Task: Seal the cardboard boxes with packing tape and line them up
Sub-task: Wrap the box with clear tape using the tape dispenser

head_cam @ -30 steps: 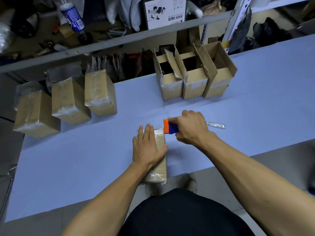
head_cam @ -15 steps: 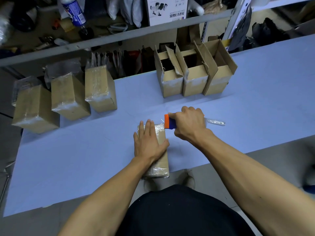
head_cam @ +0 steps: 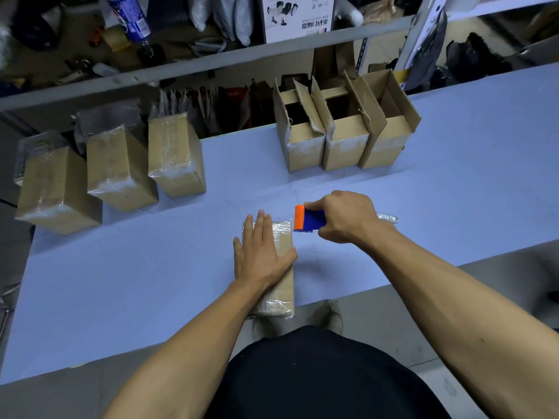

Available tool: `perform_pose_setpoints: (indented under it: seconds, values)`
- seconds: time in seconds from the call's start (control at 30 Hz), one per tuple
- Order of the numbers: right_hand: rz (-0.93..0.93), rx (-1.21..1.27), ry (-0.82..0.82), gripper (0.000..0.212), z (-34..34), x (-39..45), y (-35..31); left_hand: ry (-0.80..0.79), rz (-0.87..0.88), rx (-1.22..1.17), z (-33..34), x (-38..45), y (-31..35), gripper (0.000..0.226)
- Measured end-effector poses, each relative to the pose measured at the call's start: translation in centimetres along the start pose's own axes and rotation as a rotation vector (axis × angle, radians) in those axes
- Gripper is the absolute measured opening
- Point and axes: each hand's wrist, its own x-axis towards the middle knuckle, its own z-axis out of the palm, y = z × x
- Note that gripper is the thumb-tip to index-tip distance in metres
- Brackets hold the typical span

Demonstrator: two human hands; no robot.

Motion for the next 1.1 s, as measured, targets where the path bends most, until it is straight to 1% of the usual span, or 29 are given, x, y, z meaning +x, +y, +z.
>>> perform_pose_setpoints:
  seconds: [0.13, 0.23, 0.33, 0.47, 0.57, 0.63, 0.67, 0.77, 0.8, 0.83, 0.87, 0.93, 1.0, 1.07, 1.1]
  values:
    - [-0.018, -0.109, 0.056, 0.052, -0.4, 0.5, -1.8, 0.009, 0.020, 0.031, 0.2, 0.0, 0.2, 0.090]
    - [-0.007, -0.185, 0.066, 0.047, -0.9, 0.8, -2.9, 0.032, -0.003, 0.015, 0.3, 0.2, 0.4, 0.088]
    - [0.009, -0.219, 0.074, 0.042, -0.9, 0.7, -3.6, 0.033, -0.009, 0.006, 0.4, 0.1, 0.7, 0.089]
    - [0.018, -0.231, 0.127, 0.031, -0.4, 0.5, -4.2, 0.033, -0.026, -0.006, 0.1, 0.4, 0.8, 0.090]
    - [0.052, -0.231, 0.123, 0.034, 1.7, 0.2, -4.0, 0.062, 0.039, 0.009, 0.1, -0.3, 1.6, 0.081]
    - [0.087, -0.175, 0.104, 0.035, 4.0, -0.1, -3.4, 0.089, 0.080, 0.016, 0.8, -1.7, 2.0, 0.078]
    - [0.108, -0.134, 0.104, 0.038, 4.7, 0.0, -2.9, 0.080, 0.075, 0.023, 0.8, -1.8, 2.1, 0.081]
    - [0.142, -0.068, 0.080, 0.054, 5.5, 0.2, -1.5, -0.026, 0.056, 0.039, 1.0, -1.4, 1.7, 0.092]
    - [0.136, -0.071, 0.103, 0.057, 5.6, 0.4, -1.3, -0.016, 0.070, 0.045, 1.0, -1.4, 1.4, 0.093]
    - [0.136, -0.066, 0.107, 0.060, 5.5, 0.5, -1.2, -0.005, 0.083, 0.020, 0.7, -1.3, 1.1, 0.092]
    - [0.142, -0.021, 0.086, 0.061, 5.7, 0.5, -1.2, 0.014, 0.090, -0.061, 0.4, -1.2, 0.7, 0.090]
    - [0.148, 0.095, 0.009, 0.065, 6.8, 0.6, -1.1, 0.079, 0.066, -0.281, 0.2, -1.0, -0.3, 0.082]
    - [0.142, 0.180, -0.059, 0.071, 8.2, 0.4, -0.9, 0.134, -0.029, -0.469, -0.5, -1.1, -0.7, 0.074]
    - [0.132, 0.286, -0.102, 0.080, 9.5, 0.4, -0.8, 0.150, -0.149, -0.590, -1.0, -0.9, -1.0, 0.072]
    - [0.127, 0.348, -0.120, 0.081, 9.9, 0.2, -1.0, 0.148, -0.196, -0.631, -1.1, -0.8, -1.1, 0.073]
